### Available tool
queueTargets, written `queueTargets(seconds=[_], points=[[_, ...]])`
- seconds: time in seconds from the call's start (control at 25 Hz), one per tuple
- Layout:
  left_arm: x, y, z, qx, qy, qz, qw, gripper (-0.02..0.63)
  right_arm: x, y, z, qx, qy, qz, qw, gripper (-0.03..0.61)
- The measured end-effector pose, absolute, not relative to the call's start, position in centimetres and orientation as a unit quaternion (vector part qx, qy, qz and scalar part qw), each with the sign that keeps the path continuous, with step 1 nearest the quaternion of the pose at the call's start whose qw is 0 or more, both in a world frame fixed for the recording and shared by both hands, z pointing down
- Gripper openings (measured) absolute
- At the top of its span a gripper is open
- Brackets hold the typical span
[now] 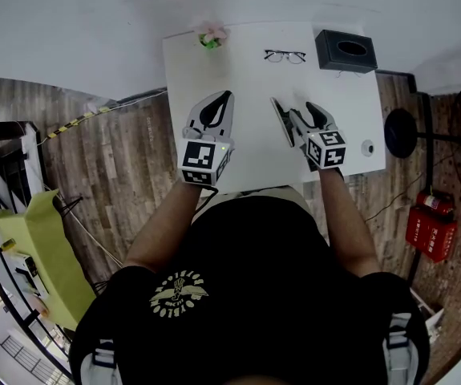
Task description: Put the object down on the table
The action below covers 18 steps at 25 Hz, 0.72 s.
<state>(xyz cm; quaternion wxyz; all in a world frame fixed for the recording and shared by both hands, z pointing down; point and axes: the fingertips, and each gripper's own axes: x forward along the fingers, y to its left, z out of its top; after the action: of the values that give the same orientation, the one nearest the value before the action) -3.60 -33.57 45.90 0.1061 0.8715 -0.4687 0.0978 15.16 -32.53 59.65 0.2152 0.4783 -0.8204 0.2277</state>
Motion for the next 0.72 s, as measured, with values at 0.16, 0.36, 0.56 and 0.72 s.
queueTargets(seconds=[0.16,0.36,0.56,0.72], points=[[-4.0,-33.8,45.5,0.870,-0.472,0.093,0.104,0.006,15.2,-33.5,55.7,0.502,-0.827,0.178,0.182,0.119],[-4.3,-33.8,44.9,0.870,-0.475,0.087,0.101,0.006,15.6,-34.3,50.7,0.527,-0.826,0.134,0.145,0.018],[-4.6,-33.8,44.4,0.870,-0.476,0.087,0.097,0.006,15.6,-34.4,47.1,0.536,-0.828,0.114,0.119,0.003],[-4.9,-33.7,43.7,0.869,-0.478,0.082,0.095,0.006,15.4,-34.0,44.9,0.537,-0.831,0.098,0.107,0.002]])
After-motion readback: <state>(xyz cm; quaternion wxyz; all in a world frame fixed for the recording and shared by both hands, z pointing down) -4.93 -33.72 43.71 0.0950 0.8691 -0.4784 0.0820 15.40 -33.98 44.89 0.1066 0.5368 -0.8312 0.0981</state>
